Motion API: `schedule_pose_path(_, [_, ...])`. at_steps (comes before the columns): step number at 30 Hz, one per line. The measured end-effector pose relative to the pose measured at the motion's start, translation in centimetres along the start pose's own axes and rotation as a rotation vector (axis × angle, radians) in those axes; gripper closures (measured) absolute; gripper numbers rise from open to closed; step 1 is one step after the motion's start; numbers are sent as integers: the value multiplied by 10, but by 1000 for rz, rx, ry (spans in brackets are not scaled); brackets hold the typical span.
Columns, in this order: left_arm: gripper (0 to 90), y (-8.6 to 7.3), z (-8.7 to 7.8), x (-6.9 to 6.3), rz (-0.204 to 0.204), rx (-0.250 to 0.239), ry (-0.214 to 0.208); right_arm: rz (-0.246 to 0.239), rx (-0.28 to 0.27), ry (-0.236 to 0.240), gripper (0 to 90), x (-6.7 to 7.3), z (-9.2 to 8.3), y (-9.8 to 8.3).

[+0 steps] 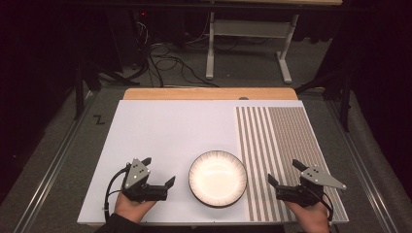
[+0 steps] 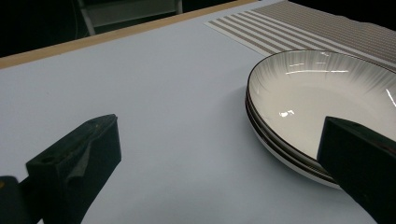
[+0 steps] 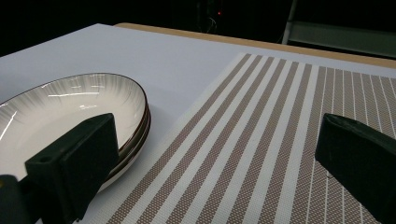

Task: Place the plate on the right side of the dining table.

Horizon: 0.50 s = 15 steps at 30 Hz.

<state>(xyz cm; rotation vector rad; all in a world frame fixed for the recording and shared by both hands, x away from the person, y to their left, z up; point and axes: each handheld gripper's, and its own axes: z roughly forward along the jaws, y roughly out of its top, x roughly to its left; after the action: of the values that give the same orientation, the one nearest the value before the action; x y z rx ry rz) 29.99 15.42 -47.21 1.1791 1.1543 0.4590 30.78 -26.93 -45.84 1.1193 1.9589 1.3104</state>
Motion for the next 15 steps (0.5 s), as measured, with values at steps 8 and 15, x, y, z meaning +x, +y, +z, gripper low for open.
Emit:
schedule_pose_path(8, [8, 0, -2, -3, 4, -12, -8, -11, -7, 7, 3, -1, 0, 0])
schedule_pose_path(15, [11, 0, -2, -3, -8, -5, -14, -19, -10, 12, 3, 1, 1, 1])
